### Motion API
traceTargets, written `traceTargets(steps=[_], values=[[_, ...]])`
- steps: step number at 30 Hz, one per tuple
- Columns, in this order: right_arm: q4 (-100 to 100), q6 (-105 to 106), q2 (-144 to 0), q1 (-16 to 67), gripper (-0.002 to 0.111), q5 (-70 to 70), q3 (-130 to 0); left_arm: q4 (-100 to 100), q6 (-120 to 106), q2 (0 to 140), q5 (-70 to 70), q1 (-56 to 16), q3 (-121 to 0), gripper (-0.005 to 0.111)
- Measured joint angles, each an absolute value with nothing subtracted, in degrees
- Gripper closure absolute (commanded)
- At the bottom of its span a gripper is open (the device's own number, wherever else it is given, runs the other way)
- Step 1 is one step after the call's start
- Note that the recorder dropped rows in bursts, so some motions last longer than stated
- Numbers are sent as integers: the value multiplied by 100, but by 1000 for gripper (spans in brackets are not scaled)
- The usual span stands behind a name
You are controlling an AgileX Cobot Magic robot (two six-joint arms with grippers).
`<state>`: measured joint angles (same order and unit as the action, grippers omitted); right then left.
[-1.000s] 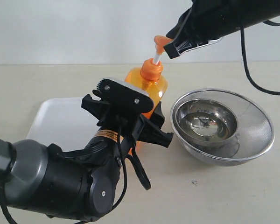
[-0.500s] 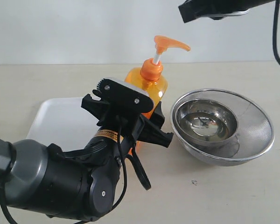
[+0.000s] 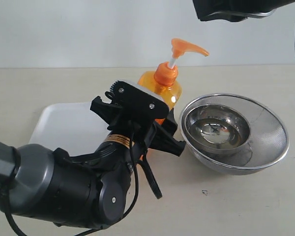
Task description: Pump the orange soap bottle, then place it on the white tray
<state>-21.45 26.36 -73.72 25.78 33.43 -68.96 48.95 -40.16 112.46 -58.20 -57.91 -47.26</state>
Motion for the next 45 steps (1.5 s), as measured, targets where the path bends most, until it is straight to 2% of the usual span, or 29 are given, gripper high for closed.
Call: traceTargets(steps=[24, 41, 45], values=[[-1751, 2532, -7863, 2578, 109, 3131, -6896, 5060, -4264, 11300, -5720, -5791, -4901, 102], [-1737, 2523, -7863, 2578, 109, 3867, -6896, 5049, -4274, 11300, -5720, -5791, -4901, 102], [-1704, 2480, -7458, 2578, 109, 3776, -6896, 5049, -4274, 11300, -5720, -5791, -4901, 102]])
